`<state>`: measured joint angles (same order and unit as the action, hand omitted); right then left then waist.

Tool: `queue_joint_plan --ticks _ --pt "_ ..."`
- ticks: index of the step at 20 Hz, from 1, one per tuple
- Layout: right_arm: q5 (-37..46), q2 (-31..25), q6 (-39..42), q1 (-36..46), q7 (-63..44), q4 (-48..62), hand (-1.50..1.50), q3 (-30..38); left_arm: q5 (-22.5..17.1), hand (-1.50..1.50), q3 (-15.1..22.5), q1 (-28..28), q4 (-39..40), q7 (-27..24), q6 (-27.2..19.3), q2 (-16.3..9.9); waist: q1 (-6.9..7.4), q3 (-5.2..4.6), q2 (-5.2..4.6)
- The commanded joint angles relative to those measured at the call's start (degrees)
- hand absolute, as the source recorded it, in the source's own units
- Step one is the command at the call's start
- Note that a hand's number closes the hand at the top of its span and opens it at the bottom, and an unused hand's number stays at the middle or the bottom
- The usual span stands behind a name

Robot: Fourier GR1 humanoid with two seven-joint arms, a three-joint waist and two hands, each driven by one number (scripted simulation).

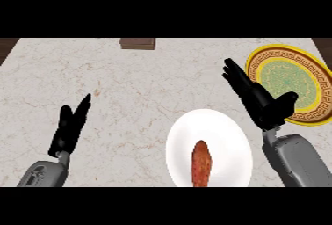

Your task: Pick the sweet potato from the plate and place it in the plate

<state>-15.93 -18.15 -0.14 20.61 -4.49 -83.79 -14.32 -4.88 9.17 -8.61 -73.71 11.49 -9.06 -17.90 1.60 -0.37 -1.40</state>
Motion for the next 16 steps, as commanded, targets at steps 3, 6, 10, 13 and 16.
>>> queue_joint_plan --ticks 3,6,10,13,16 --pt "-6.0 5.7 4.0 -2.9 -1.6 -5.4 1.5 -1.7 3.1 0.0 -0.1 4.6 -2.8 -2.4 -5.5 2.8 -1.48 0.39 1.52" --pt "-12.5 10.4 4.6 -4.4 -4.9 -12.6 1.5 -4.0 1.7 0.0 -2.9 3.9 -6.5 -2.1 -6.7 2.0 -1.35 0.4 1.79" --pt "26.2 -16.0 1.8 3.4 2.1 -12.5 1.5 -7.6 0.4 0.0 -2.5 3.7 -3.8 -1.4 -5.6 3.0 -3.8 -0.27 3.56" --pt "17.5 0.5 -11.2 -17.2 10.8 -11.7 1.5 -7.2 0.0 0.0 -2.7 5.0 -6.6 -0.3 -6.2 3.1 -3.96 0.7 1.8" --pt "1.9 8.3 -6.1 -20.8 16.8 -11.0 -1.5 -4.5 -0.2 0.0 -1.7 6.7 -8.1 -1.7 -5.7 4.0 -2.69 0.88 1.47"
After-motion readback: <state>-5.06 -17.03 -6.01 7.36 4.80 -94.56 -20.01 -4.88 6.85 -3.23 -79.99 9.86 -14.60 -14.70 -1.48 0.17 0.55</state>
